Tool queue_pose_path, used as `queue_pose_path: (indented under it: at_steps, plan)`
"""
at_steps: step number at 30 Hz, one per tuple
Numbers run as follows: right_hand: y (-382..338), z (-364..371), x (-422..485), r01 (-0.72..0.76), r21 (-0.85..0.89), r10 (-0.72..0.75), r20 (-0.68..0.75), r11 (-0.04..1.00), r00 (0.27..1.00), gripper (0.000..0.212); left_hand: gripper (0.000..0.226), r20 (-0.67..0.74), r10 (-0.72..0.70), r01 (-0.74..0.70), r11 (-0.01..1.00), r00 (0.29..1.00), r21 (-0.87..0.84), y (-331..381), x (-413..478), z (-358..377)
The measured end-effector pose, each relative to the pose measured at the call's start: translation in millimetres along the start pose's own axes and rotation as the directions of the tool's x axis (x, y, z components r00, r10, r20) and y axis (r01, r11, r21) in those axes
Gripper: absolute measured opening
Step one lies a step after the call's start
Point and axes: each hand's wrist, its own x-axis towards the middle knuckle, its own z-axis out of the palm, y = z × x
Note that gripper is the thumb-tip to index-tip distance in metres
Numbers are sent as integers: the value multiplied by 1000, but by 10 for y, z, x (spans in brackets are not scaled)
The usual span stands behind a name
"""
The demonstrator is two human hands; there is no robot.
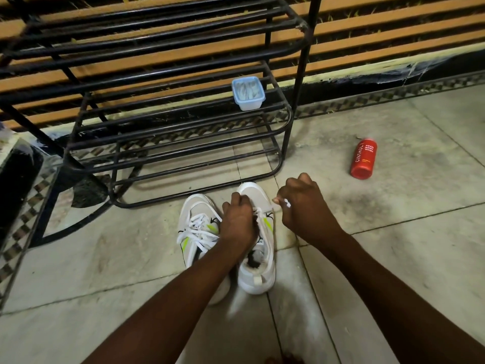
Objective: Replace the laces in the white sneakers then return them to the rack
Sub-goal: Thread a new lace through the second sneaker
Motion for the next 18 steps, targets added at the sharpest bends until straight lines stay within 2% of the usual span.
queue_pose_path:
  at_steps: [4,7,9,12,15,18]
  plan:
    - [-56,-13,-78,46,-50,-45,8,998,999,10,55,13,0,0,1000,1000,5,13,-2,-23]
    - [-19,-40,-44,-35,-67,37,26,997,999,12,54,3,10,-9,999,1000,-30,-5,7,-25]
    - [15,-84,-22,-90,-49,91,18,995,996,15,52,-22,2,-5,994,1000,-113,-34,21,-19]
    - [10,-148,-8,-121,3,121,11,993,993,13,50,-43,-68,51,952,997,-302,-120,59,-22]
    - [2,-161,16,-125,104,127,-9,987,992,10,44,-33,-161,135,911,986,-388,-187,105,-43]
    - [3,-140,59,-106,259,126,-62,960,990,9,37,-150,-145,55,872,978,-487,-137,94,-127]
